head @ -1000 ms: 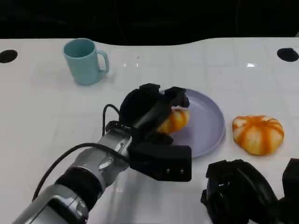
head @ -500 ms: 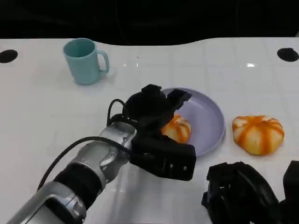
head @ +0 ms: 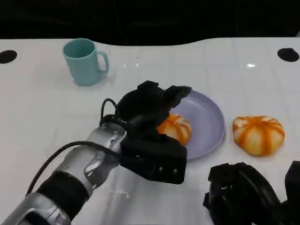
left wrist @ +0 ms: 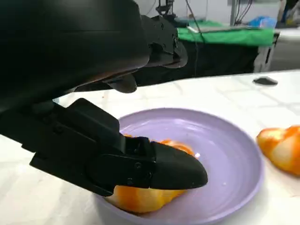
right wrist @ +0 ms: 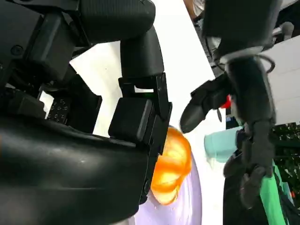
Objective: Grasp the bread from the table and place it into the plate.
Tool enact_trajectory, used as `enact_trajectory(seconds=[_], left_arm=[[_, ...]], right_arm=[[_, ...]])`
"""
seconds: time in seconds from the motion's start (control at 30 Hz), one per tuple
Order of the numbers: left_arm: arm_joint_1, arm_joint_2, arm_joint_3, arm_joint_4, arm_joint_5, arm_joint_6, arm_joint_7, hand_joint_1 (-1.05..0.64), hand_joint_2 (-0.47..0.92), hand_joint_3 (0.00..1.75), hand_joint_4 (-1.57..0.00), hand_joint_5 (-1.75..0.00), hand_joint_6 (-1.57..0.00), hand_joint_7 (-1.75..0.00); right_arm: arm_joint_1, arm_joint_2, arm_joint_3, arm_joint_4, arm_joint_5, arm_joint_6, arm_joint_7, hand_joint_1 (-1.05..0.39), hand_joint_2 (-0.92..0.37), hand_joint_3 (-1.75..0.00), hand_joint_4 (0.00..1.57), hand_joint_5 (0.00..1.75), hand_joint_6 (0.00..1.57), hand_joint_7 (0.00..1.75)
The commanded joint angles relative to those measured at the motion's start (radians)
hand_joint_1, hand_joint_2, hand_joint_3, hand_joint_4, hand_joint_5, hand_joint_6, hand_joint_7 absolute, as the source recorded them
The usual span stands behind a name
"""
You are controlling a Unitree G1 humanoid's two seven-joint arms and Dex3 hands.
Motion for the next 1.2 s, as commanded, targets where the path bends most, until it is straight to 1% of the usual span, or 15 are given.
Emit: enact_trajectory(seconds=[0.03,0.2,0.23,0.47,0.53,0.63,0.7,0.73,0.8,0.83,0.9,0.93,0.97,1.07,1.2], left_arm=[[0.08,0.047,0.064,-0.062,-0.084,-0.105,0.019,-0.92,0.92,0.37,-0.09,-1.05,-0.1,-0.42],[0.14,0.058,0.147,-0.06,-0.257,-0.275,-0.041,-0.81,0.92,0.32,-0.18,-1.11,-0.19,-0.49],[0.149,0.058,0.161,-0.057,-0.285,-0.298,-0.054,-0.8,0.92,0.33,-0.22,-1.13,-0.24,-0.52],[0.244,0.056,0.252,-0.084,-0.475,-0.398,-0.166,-0.76,0.92,0.31,-0.37,-1.2,-0.41,-0.65],[0.27,0.053,0.273,-0.094,-0.523,-0.421,-0.199,-0.74,0.92,0.27,-0.44,-1.25,-0.47,-0.71],[0.31,0.054,0.298,-0.101,-0.572,-0.479,-0.232,-0.71,0.92,0.27,-0.5,-1.33,-0.48,-0.83],[0.339,0.04,0.319,-0.102,-0.643,-0.507,-0.275,-0.68,0.92,0.25,-0.54,-1.41,-0.51,-0.92],[0.353,0.033,0.328,-0.101,-0.679,-0.52,-0.299,-0.69,0.92,0.25,-0.57,-1.49,-0.53,-1.02],[0.372,0.025,0.342,-0.102,-0.722,-0.534,-0.335,-0.7,0.92,0.26,-0.59,-1.56,-0.53,-1.14],[0.378,0.023,0.348,-0.102,-0.733,-0.538,-0.348,-0.72,0.92,0.29,-0.6,-1.65,-0.52,-1.3],[0.405,0.02,0.361,-0.113,-0.768,-0.531,-0.38,-0.76,0.92,0.32,-0.62,-1.72,-0.51,-1.48],[0.417,0.019,0.367,-0.123,-0.781,-0.524,-0.394,-0.79,0.92,0.35,-0.65,-1.73,-0.49,-1.62],[0.432,0.019,0.372,-0.133,-0.795,-0.518,-0.409,-0.81,0.92,0.38,-0.67,-1.74,-0.48,-1.68],[0.478,0.017,0.387,-0.164,-0.822,-0.508,-0.437,-0.84,0.92,0.47,-0.71,-1.75,-0.49,-1.74],[0.554,-0.011,0.4,-0.231,-0.913,-0.445,-0.49,-0.82,0.92,0.5,-0.78,-1.75,-0.56,-1.75]], right_arm=[[0.003,-0.011,-0.008,-0.012,0.01,-0.001,-0.001,-1.05,0.01,-1.46,1.48,1.35,1.57,1.0],[0.001,-0.01,-0.008,-0.01,0.009,-0.001,-0.002,-1.05,0.0,-1.45,1.49,1.36,1.57,1.0],[0.0,-0.01,-0.007,-0.011,0.009,0.003,-0.003,-1.05,0.01,-1.45,1.49,1.36,1.57,1.01],[-0.001,-0.009,-0.004,-0.011,0.002,-0.012,-0.004,-1.05,0.0,-1.47,1.49,1.36,1.57,1.01],[-0.002,-0.008,-0.004,-0.01,0.001,-0.013,-0.004,-1.05,0.0,-1.47,1.48,1.36,1.57,1.01],[-0.011,-0.008,-0.003,-0.003,0.0,-0.01,-0.005,-1.05,0.01,-1.47,1.49,1.36,1.57,1.01],[-0.01,-0.007,-0.003,-0.007,0.003,-0.004,-0.005,-1.05,0.01,-1.47,1.49,1.36,1.57,1.01],[-0.008,-0.007,-0.002,-0.009,0.003,-0.004,-0.006,-1.05,0.01,-1.47,1.49,1.37,1.57,1.02],[-0.008,-0.005,-0.002,-0.007,0.002,-0.009,-0.004,-1.05,0.02,-1.47,1.49,1.36,1.57,1.02],[-0.009,-0.004,-0.002,-0.004,0.003,-0.012,-0.003,-1.05,0.02,-1.47,1.49,1.37,1.57,1.01],[-0.011,-0.004,-0.002,0.0,0.004,-0.015,0.001,-1.05,0.02,-1.46,1.5,1.36,1.57,1.01],[-0.011,-0.004,-0.002,0.001,0.004,-0.016,0.003,-1.05,0.02,-1.46,1.51,1.36,1.57,1.01],[-0.011,-0.005,-0.002,0.002,0.005,-0.018,0.006,-1.05,0.01,-1.46,1.51,1.36,1.57,1.01],[-0.008,-0.005,-0.003,-0.001,0.007,-0.016,0.009,-1.05,0.01,-1.44,1.51,1.34,1.57,0.98],[-0.004,-0.005,-0.004,-0.009,0.008,-0.009,0.006,-1.05,0.0,-1.43,1.52,1.34,1.57,0.98]])
